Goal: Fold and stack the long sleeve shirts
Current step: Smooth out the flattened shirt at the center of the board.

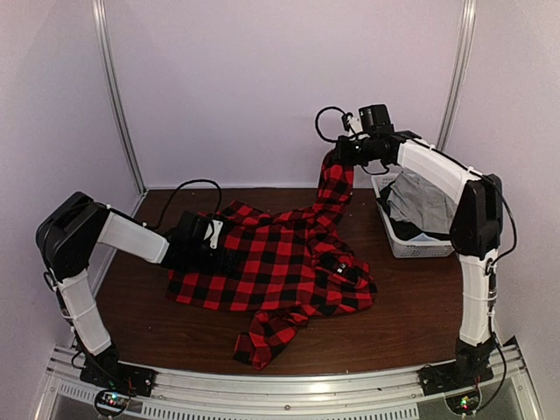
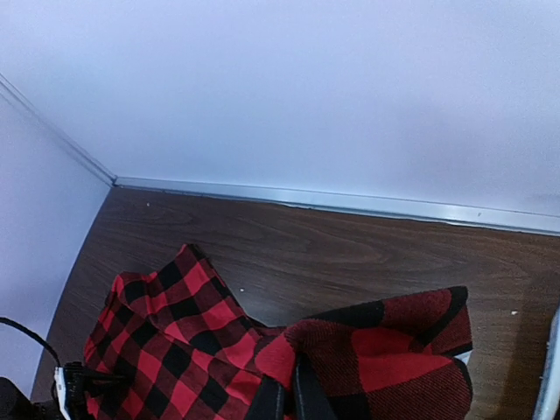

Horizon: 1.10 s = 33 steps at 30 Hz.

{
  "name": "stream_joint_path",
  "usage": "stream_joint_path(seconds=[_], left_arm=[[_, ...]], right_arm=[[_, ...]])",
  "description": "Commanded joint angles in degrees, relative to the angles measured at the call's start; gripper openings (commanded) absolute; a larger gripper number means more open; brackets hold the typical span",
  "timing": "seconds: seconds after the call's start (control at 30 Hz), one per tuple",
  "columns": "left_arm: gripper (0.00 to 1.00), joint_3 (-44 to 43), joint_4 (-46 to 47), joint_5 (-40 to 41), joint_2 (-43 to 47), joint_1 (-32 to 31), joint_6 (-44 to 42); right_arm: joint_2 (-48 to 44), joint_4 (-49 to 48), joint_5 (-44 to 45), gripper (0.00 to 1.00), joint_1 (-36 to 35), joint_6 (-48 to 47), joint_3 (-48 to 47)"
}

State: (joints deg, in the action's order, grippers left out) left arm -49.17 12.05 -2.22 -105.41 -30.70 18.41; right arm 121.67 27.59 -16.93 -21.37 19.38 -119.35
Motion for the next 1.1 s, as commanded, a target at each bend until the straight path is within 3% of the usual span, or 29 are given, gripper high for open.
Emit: stream_joint_path(seconds=[0.0,0.07,0.13,0.23,0.3,0.47,0.6,0.8,1.07], left_arm=[[0.92,-0.22,-0.01,1.34,-1.18,-0.15,0.72],[0.92,-0.64,-0.57,1.34,-0.84,-0.11,0.68],[0.92,-1.41,-1.76,3.26,-0.18,-0.08,0.31],[0.92,-2.13,-3.08,4.08,1.38,-0.15,-0.43],[0.93,-2.50,-4.08,4.99,2.67,-0.15,-0.90],[0.93,-2.89,-6.75,5.25,6.23,-0.10,-2.06],[0.94,-1.92,-7.88,4.51,8.87,-0.15,-1.69],[0.94,1.11,-7.84,4.68,12.48,-0.14,-0.06],[0.93,2.67,-7.62,3.86,13.44,-0.15,1.26]], right_arm=[[4.37,-5.87,-4.10,0.09,-0.27,7.06,-2.35],[5.12,-4.22,-3.60,0.26,-0.42,6.83,-2.59],[4.04,-1.04,-0.88,0.52,-0.47,4.32,-0.95],[-2.68,-1.67,5.26,0.85,-0.44,1.25,8.49],[-9.07,-3.44,8.05,0.95,-0.58,-0.38,18.37],[-24.27,-4.69,12.79,0.99,-4.45,-3.67,37.66],[-28.33,-4.22,18.16,0.99,-12.27,-4.19,46.34],[-26.23,-5.03,22.69,0.88,-21.21,-1.36,50.68],[-17.56,-4.40,24.52,0.82,-25.36,-0.95,47.90]])
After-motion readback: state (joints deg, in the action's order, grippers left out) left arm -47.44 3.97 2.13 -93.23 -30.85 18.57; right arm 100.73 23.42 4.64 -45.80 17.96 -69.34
